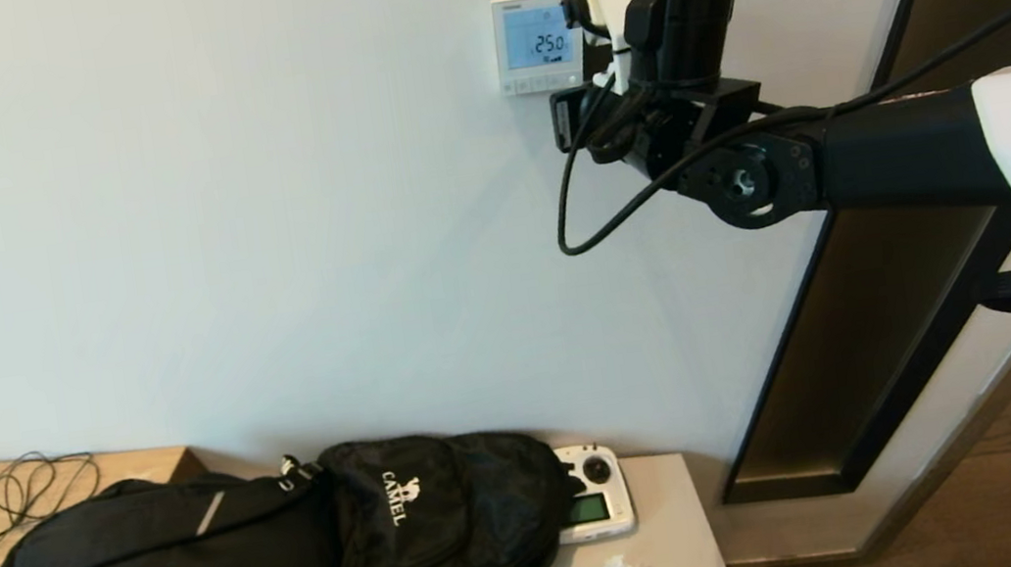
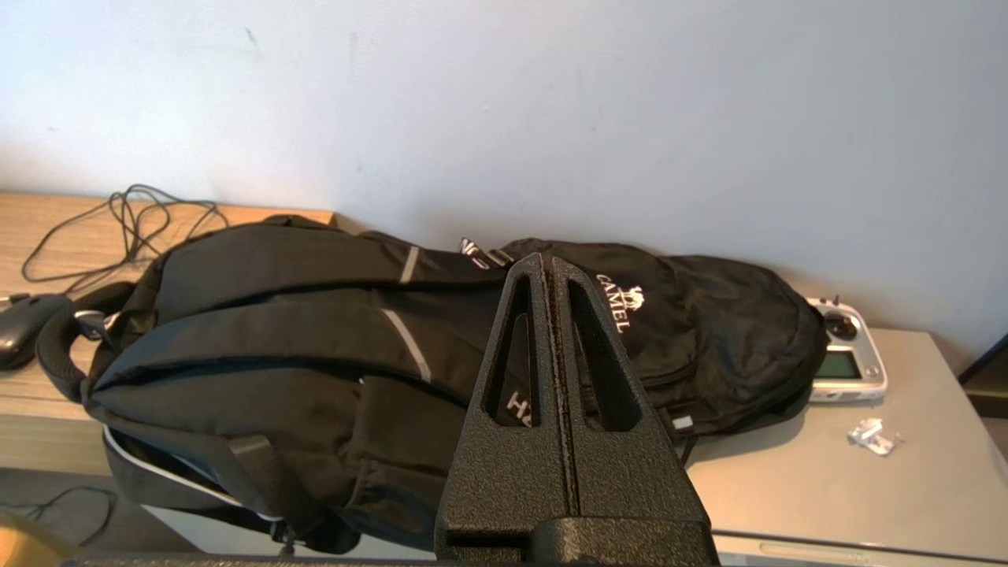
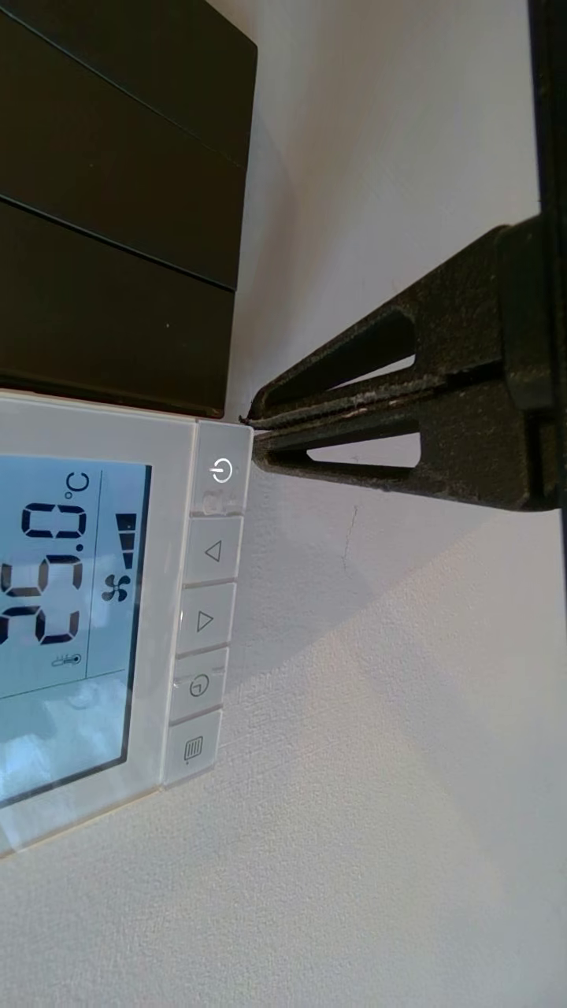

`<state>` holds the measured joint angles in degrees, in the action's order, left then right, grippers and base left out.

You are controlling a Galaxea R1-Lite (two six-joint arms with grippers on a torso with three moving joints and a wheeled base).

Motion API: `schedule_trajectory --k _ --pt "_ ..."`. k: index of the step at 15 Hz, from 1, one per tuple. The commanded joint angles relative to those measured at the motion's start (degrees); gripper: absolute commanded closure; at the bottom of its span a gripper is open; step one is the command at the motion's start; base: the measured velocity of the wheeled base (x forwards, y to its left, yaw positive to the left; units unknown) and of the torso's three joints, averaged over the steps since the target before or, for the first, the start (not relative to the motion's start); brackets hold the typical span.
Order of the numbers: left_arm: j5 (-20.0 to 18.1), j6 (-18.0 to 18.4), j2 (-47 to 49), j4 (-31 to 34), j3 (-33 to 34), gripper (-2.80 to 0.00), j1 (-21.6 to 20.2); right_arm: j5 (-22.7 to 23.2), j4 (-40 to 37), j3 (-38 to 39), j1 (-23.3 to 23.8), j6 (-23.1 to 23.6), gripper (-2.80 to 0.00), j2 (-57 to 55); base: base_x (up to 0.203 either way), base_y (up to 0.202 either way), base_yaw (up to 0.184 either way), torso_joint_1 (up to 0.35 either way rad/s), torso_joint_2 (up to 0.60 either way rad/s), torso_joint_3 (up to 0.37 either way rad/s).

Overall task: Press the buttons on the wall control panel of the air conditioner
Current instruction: Turn off the central air conditioner

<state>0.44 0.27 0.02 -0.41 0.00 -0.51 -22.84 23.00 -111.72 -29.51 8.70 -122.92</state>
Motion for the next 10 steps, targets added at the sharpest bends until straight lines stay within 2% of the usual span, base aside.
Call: schedule_trajectory --k 1,6,10 --pt "0.09 0.00 -0.02 -0.02 0.00 0.00 -0.02 -0.24 0.60 0.59 -0.38 0.08 0.00 1.16 0.000 0.000 0.000 0.000 0.00 0.000" --pt "0.08 0.00 -0.02 -0.02 0.00 0.00 -0.02 -0.06 2.27 8.08 -0.38 0.14 0.00 3.68 0.000 0.000 0.000 0.000 0.00 0.000" --pt "0.01 0.00 -0.08 -0.02 0.00 0.00 -0.02 0.04 5.00 6.71 -0.38 1.05 0.00 3.05 0.000 0.000 0.000 0.000 0.00 0.000"
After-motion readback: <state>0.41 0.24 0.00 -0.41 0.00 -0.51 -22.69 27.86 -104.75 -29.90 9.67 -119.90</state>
